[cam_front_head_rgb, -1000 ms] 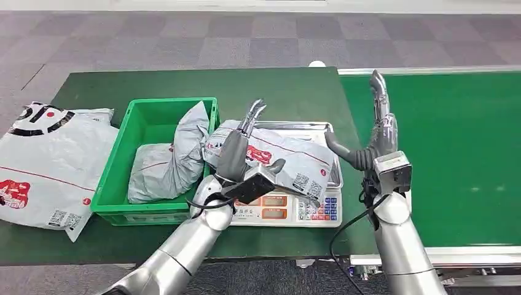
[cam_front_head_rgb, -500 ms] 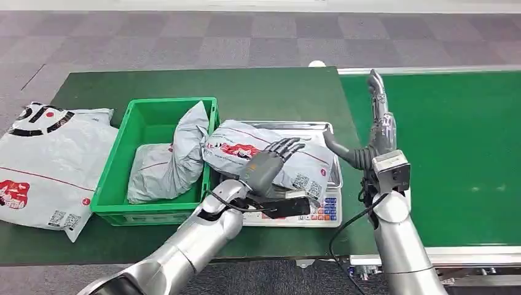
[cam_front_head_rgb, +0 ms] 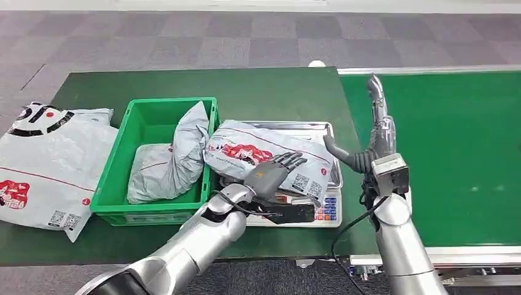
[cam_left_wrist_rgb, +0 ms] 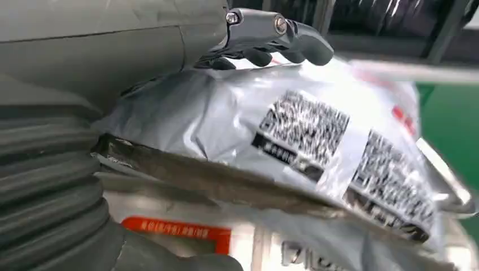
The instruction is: Moved the parcel from conveyor to table for the left to box.
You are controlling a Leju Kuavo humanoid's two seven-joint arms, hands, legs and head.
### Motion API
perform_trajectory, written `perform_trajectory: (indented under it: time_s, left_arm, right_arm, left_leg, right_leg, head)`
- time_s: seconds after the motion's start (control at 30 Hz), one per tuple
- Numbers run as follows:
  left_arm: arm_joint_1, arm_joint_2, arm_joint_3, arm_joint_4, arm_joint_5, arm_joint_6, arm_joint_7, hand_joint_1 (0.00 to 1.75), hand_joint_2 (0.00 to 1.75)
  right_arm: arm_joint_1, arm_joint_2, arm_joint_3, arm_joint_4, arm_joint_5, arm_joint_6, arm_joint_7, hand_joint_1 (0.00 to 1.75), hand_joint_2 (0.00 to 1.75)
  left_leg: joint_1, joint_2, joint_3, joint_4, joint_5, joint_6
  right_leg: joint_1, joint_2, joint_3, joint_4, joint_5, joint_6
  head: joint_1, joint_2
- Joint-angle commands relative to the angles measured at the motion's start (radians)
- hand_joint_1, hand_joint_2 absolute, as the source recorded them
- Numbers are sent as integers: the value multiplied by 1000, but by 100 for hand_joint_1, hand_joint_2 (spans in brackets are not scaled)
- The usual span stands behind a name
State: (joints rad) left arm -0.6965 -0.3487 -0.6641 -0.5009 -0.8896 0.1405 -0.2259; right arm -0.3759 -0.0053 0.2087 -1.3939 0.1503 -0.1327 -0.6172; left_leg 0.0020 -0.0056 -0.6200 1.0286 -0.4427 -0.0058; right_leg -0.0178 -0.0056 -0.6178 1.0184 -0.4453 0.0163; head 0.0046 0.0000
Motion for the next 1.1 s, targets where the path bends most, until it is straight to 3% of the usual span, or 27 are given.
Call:
perform_trajectory:
  time_s: [0.03, 0.1, 0.13, 0.17, 0.37, 0.57, 0.73, 0.83, 0.93, 1.03, 1.1]
  left_arm:
    - [-55, 4, -67, 136, -42, -100, 88, 0, 175]
    - [-53, 6, -61, 143, -53, -96, 106, 9, 175]
    - [-50, 6, -46, 140, -43, -93, 107, 99, 175]
    - [-49, 8, -35, 140, -40, -90, 108, 175, 175]
    - [-55, 15, -25, 147, -54, -128, 134, 175, 175]
    - [-41, 22, 20, 118, -32, -53, 88, 175, 175]
    - [23, 38, 123, -53, 125, 87, -198, 175, 175]
    - [79, 40, 180, -199, 321, -11, -367, 175, 175]
    - [106, 67, 127, -325, 338, 107, -408, 175, 175]
    - [105, 100, 54, -357, 85, 463, -365, 175, 175]
    - [113, 103, 56, -369, 85, 492, -381, 175, 175]
  right_arm:
    - [-9, -25, -7, 51, 2, 5, 6, 0, 175]
    - [-14, -22, -5, 58, 4, 5, 6, 0, 175]
    - [-15, -21, -4, 60, 4, 5, 6, 0, 175]
    - [-17, -20, -3, 62, 4, 5, 6, 0, 175]
    - [-44, -8, 5, 88, 9, 6, 7, 0, 175]
    - [-53, -4, 9, 90, 10, 8, 7, 0, 175]
    - [-46, -16, 19, 66, 7, 13, 7, 0, 175]
    - [-55, -19, 26, 73, 0, 12, 5, 0, 175]
    - [-70, -28, 30, 78, -11, 9, 7, 0, 175]
    - [-60, -29, 28, 69, -17, 9, 9, 0, 175]
    - [-53, -29, 28, 64, -17, 9, 10, 0, 175]
  left_leg:
    - [1, 1, 2, -1, 0, 0]
    - [1, 1, 5, -4, 0, 0]
    - [1, 1, 5, -4, 0, 0]
    - [1, 2, 6, -4, 0, 0]
    - [1, 3, 4, -3, 0, 0]
    - [1, 4, 6, -3, -1, 0]
    - [0, 4, 6, -3, -1, 0]
    - [1, 5, 9, -6, -1, 0]
    - [0, 3, 4, -1, -1, 0]
    - [1, 5, 8, -5, -1, 0]
    - [1, 3, 7, -5, 0, 0]
  right_leg:
    - [1, 0, 3, -2, 0, -1]
    - [1, 1, 5, -4, 1, -1]
    - [1, 1, 6, -5, 1, -2]
    - [1, 2, 6, -6, 1, -2]
    - [1, 3, 4, -3, 1, -1]
    - [1, 4, 5, -3, 1, -1]
    - [1, 3, 6, -3, 1, -1]
    - [1, 5, 8, -7, 1, -2]
    - [0, 3, 4, -2, 0, -1]
    - [1, 5, 8, -6, 1, -2]
    - [1, 3, 7, -5, 1, -2]
  head:
    - [0, 0]
    - [0, 0]
    - [0, 0]
    - [0, 0]
    - [0, 0]
    - [0, 0]
    - [0, 0]
    - [0, 0]
    - [0, 0]
    - [0, 0]
    - [0, 0]
